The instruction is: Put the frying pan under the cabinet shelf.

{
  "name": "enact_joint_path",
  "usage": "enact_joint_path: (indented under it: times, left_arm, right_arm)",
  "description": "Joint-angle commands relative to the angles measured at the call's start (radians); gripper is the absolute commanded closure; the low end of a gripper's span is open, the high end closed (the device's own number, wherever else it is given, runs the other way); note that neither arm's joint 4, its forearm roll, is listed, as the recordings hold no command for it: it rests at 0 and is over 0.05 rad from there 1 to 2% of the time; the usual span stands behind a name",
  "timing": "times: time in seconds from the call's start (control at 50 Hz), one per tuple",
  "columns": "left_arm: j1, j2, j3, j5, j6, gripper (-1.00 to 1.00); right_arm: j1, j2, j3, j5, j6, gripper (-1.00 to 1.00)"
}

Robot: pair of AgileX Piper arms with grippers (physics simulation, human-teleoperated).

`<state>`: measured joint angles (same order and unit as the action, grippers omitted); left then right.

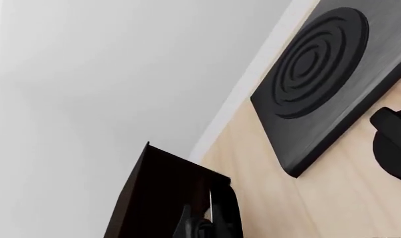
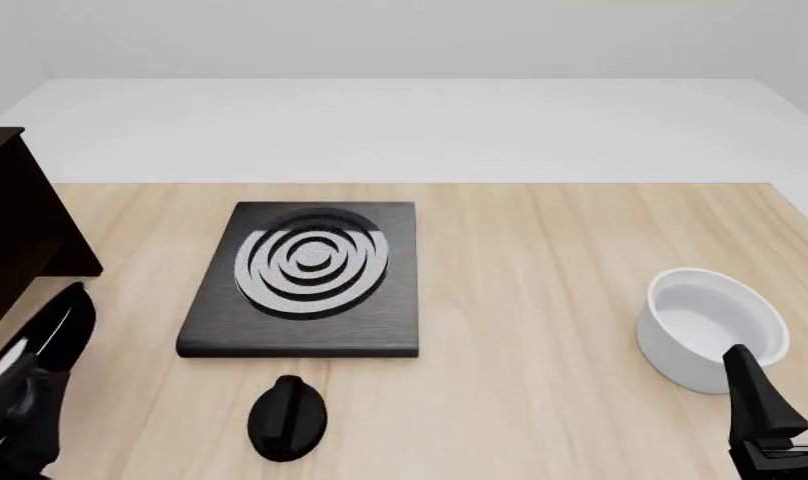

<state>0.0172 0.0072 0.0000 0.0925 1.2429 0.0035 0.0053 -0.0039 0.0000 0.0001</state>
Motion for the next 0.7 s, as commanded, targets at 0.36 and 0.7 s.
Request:
enact_joint_path:
  times: [0.36,0.7]
  left_arm:
    - [0.106,-0.007,0.000,-0.003,-0.036,1.00]
    - [0.152,-0.007,0.000,0.023,-0.079,1.00]
  right_arm:
    - [0.000,0.000,0.000,0.000,0.000,-1.00]
    - [0.000,0.000,0.000,0.000,0.000,-1.00]
